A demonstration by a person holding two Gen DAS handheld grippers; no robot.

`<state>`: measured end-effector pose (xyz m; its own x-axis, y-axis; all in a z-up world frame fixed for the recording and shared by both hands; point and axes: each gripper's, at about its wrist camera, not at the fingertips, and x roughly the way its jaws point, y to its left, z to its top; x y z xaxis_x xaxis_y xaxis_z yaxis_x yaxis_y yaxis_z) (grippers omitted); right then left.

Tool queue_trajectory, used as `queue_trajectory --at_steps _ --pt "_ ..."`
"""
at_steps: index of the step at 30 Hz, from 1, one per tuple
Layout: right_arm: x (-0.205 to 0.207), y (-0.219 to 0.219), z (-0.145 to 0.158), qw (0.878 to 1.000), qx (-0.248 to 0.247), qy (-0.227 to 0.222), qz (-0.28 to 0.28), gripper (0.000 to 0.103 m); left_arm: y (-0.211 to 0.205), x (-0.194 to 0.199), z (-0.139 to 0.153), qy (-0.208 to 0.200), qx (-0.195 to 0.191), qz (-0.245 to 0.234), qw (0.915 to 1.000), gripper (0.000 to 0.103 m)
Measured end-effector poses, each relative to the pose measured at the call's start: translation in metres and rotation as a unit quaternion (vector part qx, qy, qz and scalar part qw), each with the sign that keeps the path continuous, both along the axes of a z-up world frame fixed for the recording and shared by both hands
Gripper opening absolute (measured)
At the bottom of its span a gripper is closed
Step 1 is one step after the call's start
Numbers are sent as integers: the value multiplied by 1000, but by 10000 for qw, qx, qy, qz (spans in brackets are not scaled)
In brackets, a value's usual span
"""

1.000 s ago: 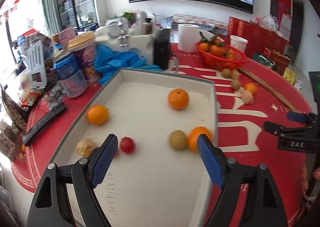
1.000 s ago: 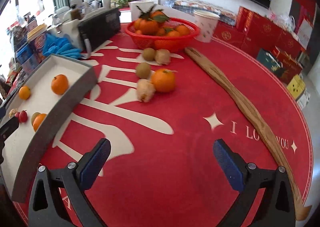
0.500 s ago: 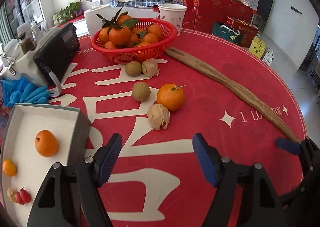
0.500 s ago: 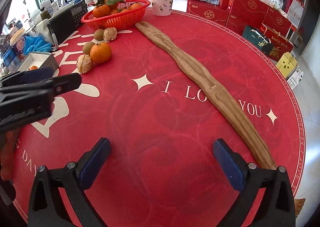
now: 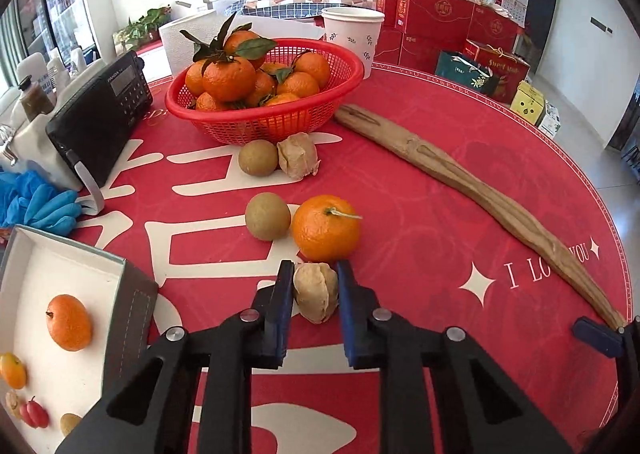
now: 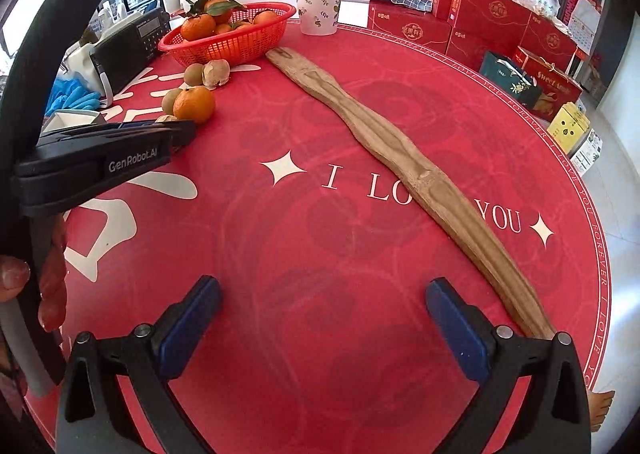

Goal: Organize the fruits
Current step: 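Move both tools back toward a husk fruit and a mandarin on the table, then grasp the papery husk fruit with the left tool while the right tool grasps a mandarin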

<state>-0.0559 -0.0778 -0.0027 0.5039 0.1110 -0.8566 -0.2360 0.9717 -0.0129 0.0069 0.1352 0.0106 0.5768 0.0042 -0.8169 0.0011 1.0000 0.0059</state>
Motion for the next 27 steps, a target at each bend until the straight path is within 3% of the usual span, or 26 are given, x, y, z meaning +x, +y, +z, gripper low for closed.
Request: queue_trajectory --at_steps 11,16,27 --pt "12 19 -1 9999 31 -129 11 103 32 -98 -1 -231 2 148 9996 23" --pt "28 55 -2 9992 66 -265 293 103 41 -105 -1 -289 -213 149 9992 24" --pt "85 113 -5 9984 87 -313 471 103 42 -106 -1 -291 -216 119 9993 25"
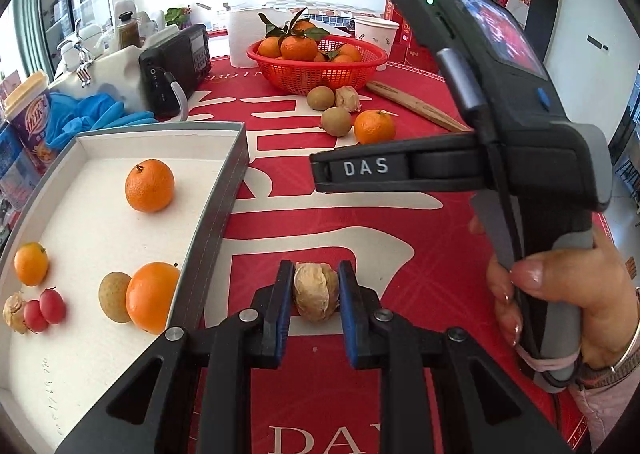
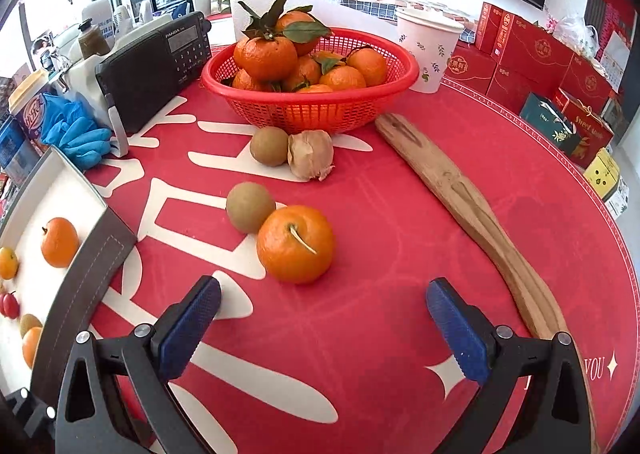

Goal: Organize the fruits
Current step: 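Grasp the papery husk fruit with the left tool while the right tool grasps a mandarin, then carry the husk fruit and mandarin over the white tray with both tools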

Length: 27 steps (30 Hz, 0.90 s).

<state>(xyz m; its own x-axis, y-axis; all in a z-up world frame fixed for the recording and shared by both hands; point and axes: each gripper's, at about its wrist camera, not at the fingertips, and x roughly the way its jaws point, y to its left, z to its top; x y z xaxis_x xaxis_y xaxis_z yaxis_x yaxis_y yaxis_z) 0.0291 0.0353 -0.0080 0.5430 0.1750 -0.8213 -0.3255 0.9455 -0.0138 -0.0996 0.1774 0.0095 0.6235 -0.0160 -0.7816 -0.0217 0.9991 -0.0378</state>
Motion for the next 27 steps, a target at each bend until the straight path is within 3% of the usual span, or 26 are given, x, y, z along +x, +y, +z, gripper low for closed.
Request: queue_trajectory --at_steps 2,4,6,8,14,20,27 --pt "2 5 0 10000 -4 -26 -7 101 -1 0 0 1 22 4 10000 25" --pt "0 9 2 9999 18 -112 59 89 -1 0 0 0 16 13 10000 25" --pt "-3 13 6 9997 48 -193 125 58 -1 0 0 0 31 15 10000 25" --pt "-6 15 9 9995 85 -249 157 36 -2 -1 0 0 54 13 10000 25" --pt "-21 -14 17 9970 769 -55 53 36 14 -7 3 -118 -478 52 9988 24" --pt "-56 -41 27 9945 1031 -182 43 36 14 -20 15 -559 -310 2 9980 24" --pt "-64 -67 30 9911 1325 -84 -68 37 12 -18 20 -594 -454 9 9972 24"
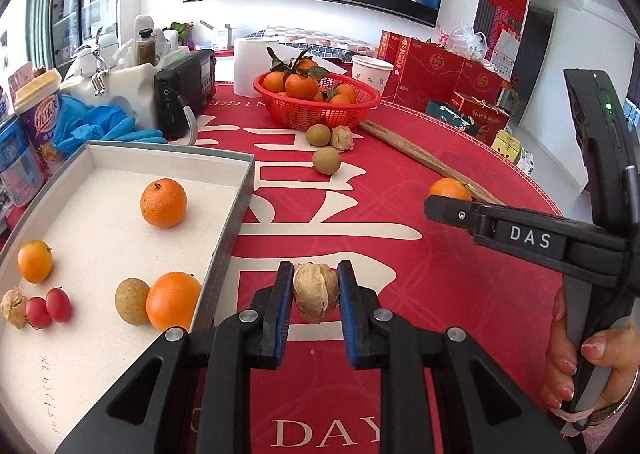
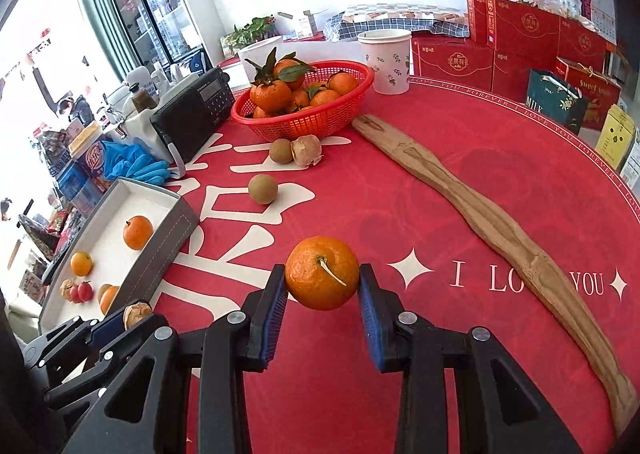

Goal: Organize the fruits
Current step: 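Carry the husk fruit and mandarin over the white tray with both tools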

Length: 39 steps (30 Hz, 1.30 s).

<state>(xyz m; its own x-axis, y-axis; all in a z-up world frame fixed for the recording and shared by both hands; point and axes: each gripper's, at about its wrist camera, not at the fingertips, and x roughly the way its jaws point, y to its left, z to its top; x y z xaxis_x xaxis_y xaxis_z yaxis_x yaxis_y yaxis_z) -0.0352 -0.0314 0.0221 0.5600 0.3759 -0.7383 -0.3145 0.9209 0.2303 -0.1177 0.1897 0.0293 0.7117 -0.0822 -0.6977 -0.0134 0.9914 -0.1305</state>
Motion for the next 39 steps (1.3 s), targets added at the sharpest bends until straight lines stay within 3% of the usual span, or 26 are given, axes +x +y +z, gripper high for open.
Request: queue_trajectory --at_steps 9,19,32,39 --pt "-2 0 6 9997 236 51 57 36 -8 -8 12 -271 111 -5 9996 24" --pt "-5 22 11 9993 252 -28 270 36 15 -16 29 -555 46 315 9980 24" --pt "-12 58 11 9975 255 -85 656 37 65 -23 34 -593 -24 961 9936 24" --pt "-17 81 14 9952 328 -106 919 37 102 -29 29 -395 -319 1352 9895 24"
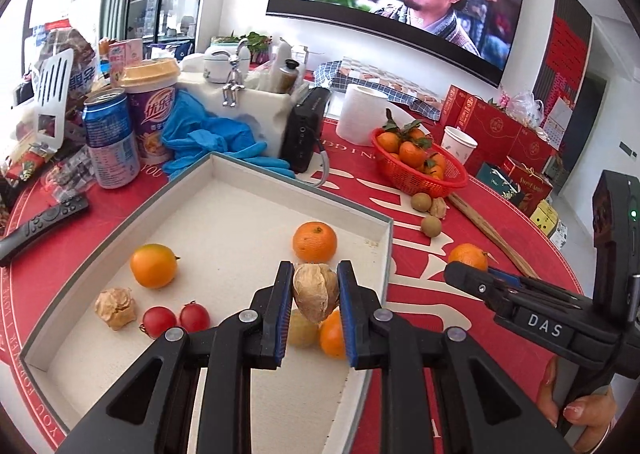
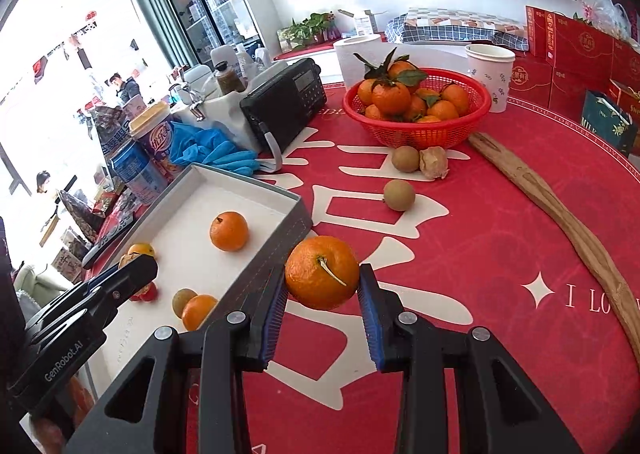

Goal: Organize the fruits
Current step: 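Carry the husk fruit and mandarin over the white tray with both tools, then open the left tool releasing the husk fruit while the right tool releases the mandarin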

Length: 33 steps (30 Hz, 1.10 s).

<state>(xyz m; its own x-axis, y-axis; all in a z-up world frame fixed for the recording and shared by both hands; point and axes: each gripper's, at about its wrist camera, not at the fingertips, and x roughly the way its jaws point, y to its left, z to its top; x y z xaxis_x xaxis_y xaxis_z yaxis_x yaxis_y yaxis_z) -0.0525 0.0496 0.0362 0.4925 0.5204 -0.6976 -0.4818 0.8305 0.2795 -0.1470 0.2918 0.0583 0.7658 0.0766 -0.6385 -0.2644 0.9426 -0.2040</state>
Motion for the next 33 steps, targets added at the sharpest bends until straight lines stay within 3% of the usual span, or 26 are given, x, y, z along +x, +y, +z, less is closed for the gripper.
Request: queue_trajectory --at_steps 15,23,29,31,33 --pt "-36 87 -1 9949 -70 -158 994 37 52 -23 -10 196 11 671 9976 24" --pt "-41 111 -5 9922 -88 -101 1240 37 62 -24 -32 581 -102 781 9952 24" --pt "-39 117 -14 9915 -160 -17 1293 37 48 -27 -32 519 247 741 9956 24" --pt "-37 115 -15 9919 -114 11 1266 37 49 -27 -32 506 203 777 9955 29" --pt "-33 112 -15 9922 -40 48 1244 37 52 -28 -31 496 174 914 9944 45"
